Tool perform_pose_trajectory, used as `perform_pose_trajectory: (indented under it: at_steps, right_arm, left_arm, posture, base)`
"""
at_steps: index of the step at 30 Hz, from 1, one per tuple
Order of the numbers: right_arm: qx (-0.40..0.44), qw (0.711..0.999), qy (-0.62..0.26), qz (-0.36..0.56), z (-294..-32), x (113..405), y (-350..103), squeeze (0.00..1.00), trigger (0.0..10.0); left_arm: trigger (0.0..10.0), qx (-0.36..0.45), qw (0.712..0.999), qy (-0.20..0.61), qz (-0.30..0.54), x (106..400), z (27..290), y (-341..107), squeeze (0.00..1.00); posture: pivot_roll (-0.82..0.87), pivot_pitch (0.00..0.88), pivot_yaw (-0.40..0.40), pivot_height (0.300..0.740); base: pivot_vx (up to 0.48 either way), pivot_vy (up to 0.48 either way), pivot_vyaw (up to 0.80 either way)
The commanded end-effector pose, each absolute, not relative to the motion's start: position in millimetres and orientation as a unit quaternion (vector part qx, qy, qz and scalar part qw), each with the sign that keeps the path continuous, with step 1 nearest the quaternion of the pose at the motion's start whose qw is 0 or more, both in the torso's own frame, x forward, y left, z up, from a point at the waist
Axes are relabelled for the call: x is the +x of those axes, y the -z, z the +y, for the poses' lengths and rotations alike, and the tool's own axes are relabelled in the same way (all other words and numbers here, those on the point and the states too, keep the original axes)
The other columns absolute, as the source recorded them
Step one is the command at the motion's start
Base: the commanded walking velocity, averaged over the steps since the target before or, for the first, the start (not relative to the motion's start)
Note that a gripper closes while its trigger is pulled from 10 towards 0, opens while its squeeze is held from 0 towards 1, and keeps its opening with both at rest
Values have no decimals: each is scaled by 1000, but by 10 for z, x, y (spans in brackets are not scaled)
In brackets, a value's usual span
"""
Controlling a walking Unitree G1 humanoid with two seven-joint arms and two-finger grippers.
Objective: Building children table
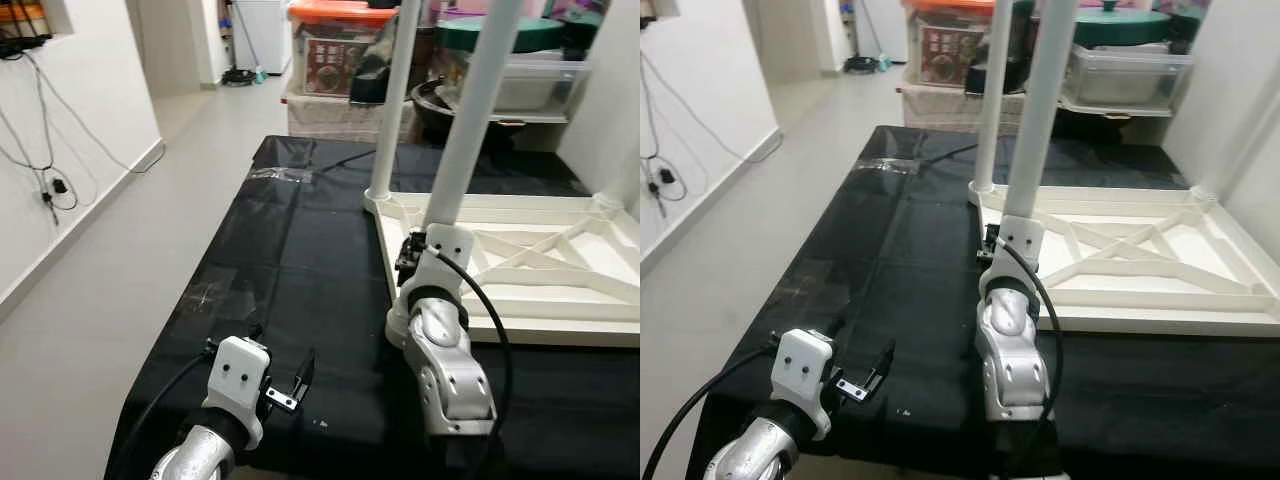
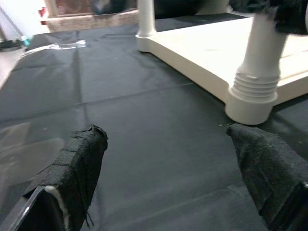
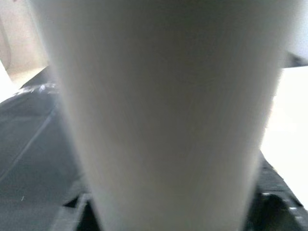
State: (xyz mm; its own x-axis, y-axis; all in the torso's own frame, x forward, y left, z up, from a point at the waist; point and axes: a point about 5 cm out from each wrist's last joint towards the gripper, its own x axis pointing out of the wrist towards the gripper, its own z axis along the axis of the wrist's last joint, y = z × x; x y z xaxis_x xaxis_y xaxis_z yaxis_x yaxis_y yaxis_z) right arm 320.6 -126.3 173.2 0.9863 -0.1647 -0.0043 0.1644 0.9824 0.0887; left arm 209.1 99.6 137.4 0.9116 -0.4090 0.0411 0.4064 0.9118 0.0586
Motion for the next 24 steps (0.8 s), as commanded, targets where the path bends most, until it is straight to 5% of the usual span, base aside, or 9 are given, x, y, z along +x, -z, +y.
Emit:
perform_pose_trajectory:
  at_steps: [1,8,10,11,14,24]
  right_arm:
    - [79,994,73,21,-1286,3196,-1582,0,10000]
    - [89,996,13,-6,-1484,3324,-1620,0,10000]
    - [87,988,-124,-35,-1563,3418,-1718,0,10000]
    - [87,988,-124,-35,-1563,3418,-1718,0,10000]
    - [90,967,-240,-18,-1651,3490,-1771,0,10000]
    - [66,899,-432,33,-1625,3600,-1881,0,10000]
  left_arm:
    - [10000,23,978,207,-22,2093,1003,-1347,0]
    - [10000,22,978,207,-22,2100,999,-1341,0]
    - [10000,21,977,209,-22,2105,995,-1337,0]
    - [10000,21,977,209,-22,2105,995,-1337,0]
    - [10000,22,977,211,-22,2108,995,-1333,0]
    - [10000,24,977,212,-20,2107,1002,-1328,0]
  posture:
    - [139,9,-30,740]
    - [138,6,-32,740]
    - [141,5,-32,740]
    - [141,5,-32,740]
    - [146,5,-33,740]
    - [160,0,-37,740]
  base:
    - [0,0,0]
    - [0,0,0]
    - [0,0,0]
    - [0,0,0]
    - [0,0,0]
    - [0,0,0]
